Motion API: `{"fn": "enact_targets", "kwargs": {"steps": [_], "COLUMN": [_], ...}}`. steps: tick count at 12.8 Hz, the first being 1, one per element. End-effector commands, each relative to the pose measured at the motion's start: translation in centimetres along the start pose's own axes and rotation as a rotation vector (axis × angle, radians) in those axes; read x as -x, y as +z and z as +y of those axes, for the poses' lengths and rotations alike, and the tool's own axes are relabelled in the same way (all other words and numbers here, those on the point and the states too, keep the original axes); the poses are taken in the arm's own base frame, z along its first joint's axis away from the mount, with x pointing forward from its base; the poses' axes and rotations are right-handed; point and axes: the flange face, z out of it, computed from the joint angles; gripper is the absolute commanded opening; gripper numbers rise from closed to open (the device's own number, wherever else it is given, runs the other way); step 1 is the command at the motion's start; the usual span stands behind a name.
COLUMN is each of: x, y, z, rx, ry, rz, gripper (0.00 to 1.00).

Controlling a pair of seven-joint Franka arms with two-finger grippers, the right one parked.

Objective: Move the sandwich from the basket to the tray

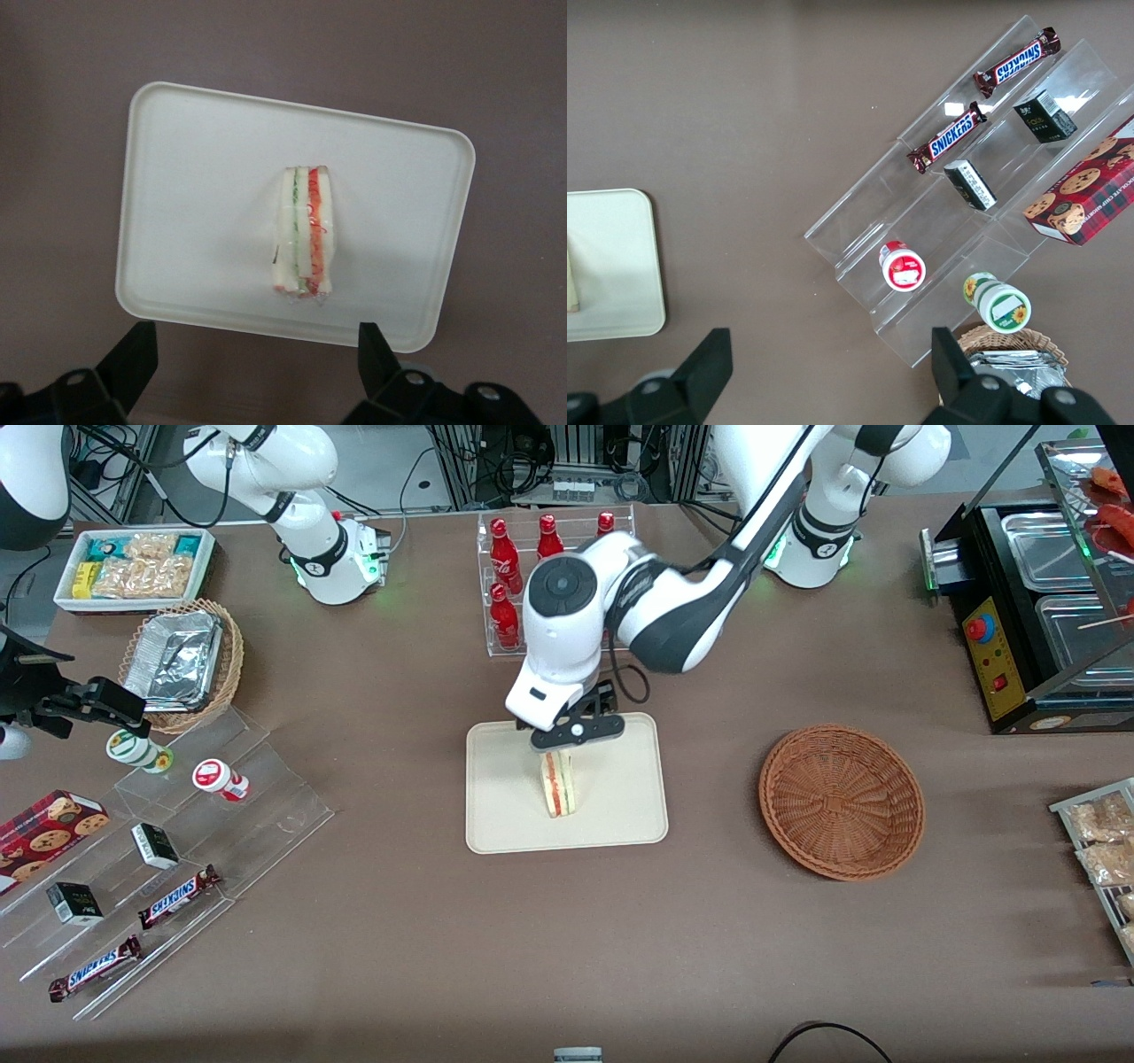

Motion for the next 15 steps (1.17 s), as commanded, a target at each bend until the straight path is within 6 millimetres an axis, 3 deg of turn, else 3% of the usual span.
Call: {"fn": "enact_targets", "kwargs": {"steps": [1,6,8,15], "x": [-2.5,-8.8,-11.0,-14.0], "y": [-2.3,-5.4,-6.7,-10.4], "z": [-3.5,-11.9,-16.6,-30.1], "rx": [-0.031,-0.029,-0.044,-0.031], "ry": [-0.028,0.073,0.126,0.249], "rz": [0.019,-0.062,-0.09,-0.172], "gripper": [1.0,1.0,1.0,1.0]}}
